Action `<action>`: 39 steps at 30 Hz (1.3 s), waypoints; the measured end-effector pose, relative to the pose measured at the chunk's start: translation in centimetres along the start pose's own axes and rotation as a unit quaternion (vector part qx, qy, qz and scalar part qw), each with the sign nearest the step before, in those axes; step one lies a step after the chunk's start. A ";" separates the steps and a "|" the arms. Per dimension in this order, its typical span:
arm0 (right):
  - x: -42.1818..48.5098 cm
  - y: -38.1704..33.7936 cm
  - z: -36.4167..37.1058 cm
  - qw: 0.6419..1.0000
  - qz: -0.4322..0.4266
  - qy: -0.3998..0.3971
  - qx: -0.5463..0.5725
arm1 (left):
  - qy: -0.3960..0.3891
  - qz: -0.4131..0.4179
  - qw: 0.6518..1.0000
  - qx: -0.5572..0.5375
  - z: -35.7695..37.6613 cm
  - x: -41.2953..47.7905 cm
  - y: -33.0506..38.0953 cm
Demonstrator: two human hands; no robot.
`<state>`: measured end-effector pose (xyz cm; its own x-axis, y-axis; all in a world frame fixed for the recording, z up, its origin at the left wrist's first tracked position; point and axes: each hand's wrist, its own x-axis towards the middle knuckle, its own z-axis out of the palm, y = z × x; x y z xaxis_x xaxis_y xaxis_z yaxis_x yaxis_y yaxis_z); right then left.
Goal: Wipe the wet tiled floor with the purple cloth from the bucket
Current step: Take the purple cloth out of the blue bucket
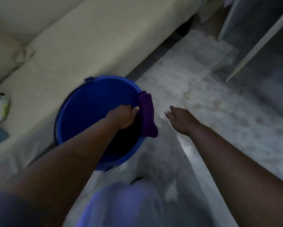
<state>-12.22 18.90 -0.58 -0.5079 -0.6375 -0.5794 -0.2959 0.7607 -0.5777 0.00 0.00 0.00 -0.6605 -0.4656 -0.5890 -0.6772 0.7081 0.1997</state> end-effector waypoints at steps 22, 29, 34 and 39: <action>10.8 4.3 7.1 0.832 -0.159 0.076 0.527 | 0.077 -0.026 0.858 -0.508 4.7 3.0 -2.4; 8.1 14.2 1.9 0.827 -0.169 0.221 0.488 | 0.092 0.097 0.909 -0.395 4.5 6.5 10.6; 7.6 24.5 0.7 0.908 -0.080 0.308 0.273 | -0.010 0.146 0.956 -0.253 13.0 13.9 17.6; 7.1 32.2 6.6 0.974 0.027 0.221 0.052 | -0.002 0.161 0.968 -0.195 24.8 17.5 17.5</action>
<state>-19.96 38.07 -27.07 -0.8252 -0.4653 -0.3201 -0.1873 0.7601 -0.6222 -15.38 17.46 -26.23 -0.8566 -0.2513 -0.4507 -0.5083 0.5618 0.6528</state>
